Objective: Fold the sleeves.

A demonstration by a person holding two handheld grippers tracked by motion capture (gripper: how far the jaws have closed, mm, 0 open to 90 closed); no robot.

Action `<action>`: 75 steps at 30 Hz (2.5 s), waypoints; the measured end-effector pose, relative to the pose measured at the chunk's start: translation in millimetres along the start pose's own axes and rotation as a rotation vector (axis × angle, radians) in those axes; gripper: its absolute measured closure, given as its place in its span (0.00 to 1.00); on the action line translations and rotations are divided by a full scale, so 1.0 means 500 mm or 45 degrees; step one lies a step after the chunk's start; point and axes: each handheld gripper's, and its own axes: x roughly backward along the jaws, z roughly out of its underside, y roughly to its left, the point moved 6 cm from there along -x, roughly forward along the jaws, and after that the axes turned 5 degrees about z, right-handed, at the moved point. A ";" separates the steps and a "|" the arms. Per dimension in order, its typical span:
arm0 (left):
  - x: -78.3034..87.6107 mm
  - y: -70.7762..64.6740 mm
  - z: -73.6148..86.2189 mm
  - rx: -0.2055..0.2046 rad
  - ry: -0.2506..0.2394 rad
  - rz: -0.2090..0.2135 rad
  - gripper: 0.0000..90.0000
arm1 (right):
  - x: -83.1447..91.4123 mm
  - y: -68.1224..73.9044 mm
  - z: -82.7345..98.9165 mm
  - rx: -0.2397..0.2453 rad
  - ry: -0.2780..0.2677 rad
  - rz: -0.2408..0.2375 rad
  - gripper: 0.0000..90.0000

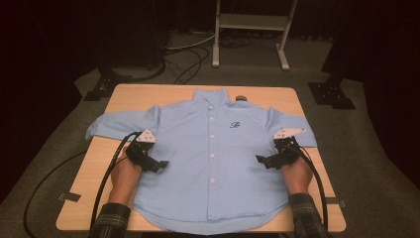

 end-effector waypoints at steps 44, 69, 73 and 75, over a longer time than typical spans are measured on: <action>0.025 -0.050 0.025 0.019 0.072 -0.015 0.00 | -0.026 0.002 0.042 -0.051 0.066 0.007 0.00; 0.044 -0.091 0.048 0.018 0.082 -0.009 0.00 | 0.005 0.037 0.065 -0.048 0.097 0.008 0.00; 0.048 -0.099 0.052 0.013 0.093 -0.006 0.00 | 0.011 0.044 0.070 -0.048 0.100 0.007 0.00; 0.049 -0.103 0.054 0.015 0.093 -0.007 0.00 | 0.015 0.047 0.073 -0.047 0.103 0.008 0.00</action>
